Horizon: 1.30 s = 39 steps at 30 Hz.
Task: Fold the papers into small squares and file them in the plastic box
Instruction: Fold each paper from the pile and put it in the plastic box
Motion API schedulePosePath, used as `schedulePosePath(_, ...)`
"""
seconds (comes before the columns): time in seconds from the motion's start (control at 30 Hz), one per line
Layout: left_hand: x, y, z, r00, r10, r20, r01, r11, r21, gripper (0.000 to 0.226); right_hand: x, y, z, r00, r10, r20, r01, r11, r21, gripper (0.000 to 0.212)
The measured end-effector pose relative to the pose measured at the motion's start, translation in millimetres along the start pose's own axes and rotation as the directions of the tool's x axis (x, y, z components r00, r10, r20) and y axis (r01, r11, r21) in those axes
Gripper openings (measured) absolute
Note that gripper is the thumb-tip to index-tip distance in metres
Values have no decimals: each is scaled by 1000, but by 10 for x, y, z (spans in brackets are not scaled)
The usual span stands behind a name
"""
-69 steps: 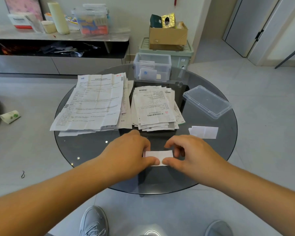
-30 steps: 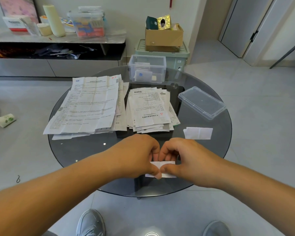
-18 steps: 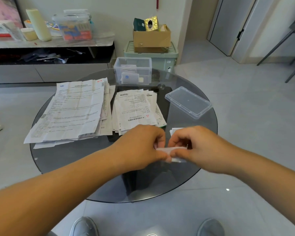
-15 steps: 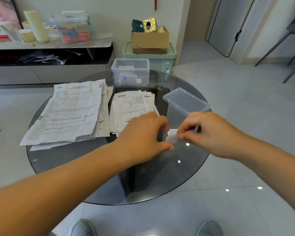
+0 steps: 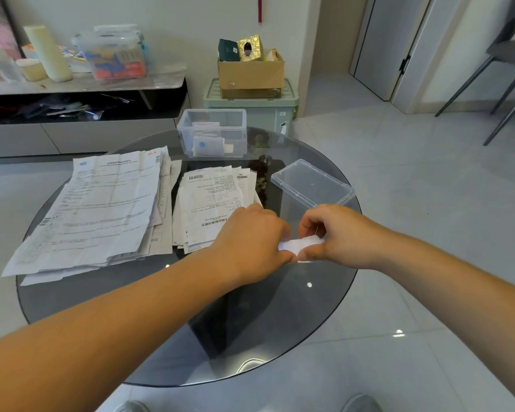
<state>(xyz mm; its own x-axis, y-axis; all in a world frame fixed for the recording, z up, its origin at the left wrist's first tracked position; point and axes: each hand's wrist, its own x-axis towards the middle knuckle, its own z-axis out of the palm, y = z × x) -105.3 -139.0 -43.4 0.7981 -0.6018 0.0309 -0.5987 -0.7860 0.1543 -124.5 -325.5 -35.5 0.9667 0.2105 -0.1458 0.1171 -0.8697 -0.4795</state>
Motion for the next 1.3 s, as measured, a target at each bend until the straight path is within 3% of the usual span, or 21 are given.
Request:
schedulePosePath(0.17,51,1,14,997,-47,64,55,991,-122,38,28,-22,-29,996,29,83,-28,1000,-4,40)
schedulePosePath(0.43,-16,2,-44,999,-35,42,45,958,-282,19,-20,-1,-15,987,18,159,-30,997,71,24)
schedulePosePath(0.63,-131,-74,-202,997,-64,-33,42,890,-453,12,-166,-154,-115,999,-48,-2,48,991,123,16)
schedulePosePath(0.77,-135,-276,-438,988,-120,-93,62,878,-475,5,-87,-398,-255,973,-183,-137,184,983,-11,2)
schedulePosePath(0.93,89,-708,-736,972,-155,-174,79,922,-379,7,466,-685,-378,920,-334,-206,282,928,-245,14)
schedulePosePath(1.0,243,-968,-854,962,-166,-218,93,946,-310,13,847,-738,-438,902,-345,-260,284,927,-245,12)
schedulePosePath(1.1,564,-1486,-1008,949,-149,-276,129,988,-89,42,1561,-788,-571,885,-292,-362,244,954,-171,9)
schedulePosePath(1.2,902,-1967,-1079,977,-113,-181,148,971,190,69,2221,-871,-695,875,-240,-421,204,971,-129,12)
schedulePosePath(1.3,1182,-2274,-1017,997,-47,-61,64,940,336,80,2737,-891,-717,872,-233,-429,182,971,-157,11)
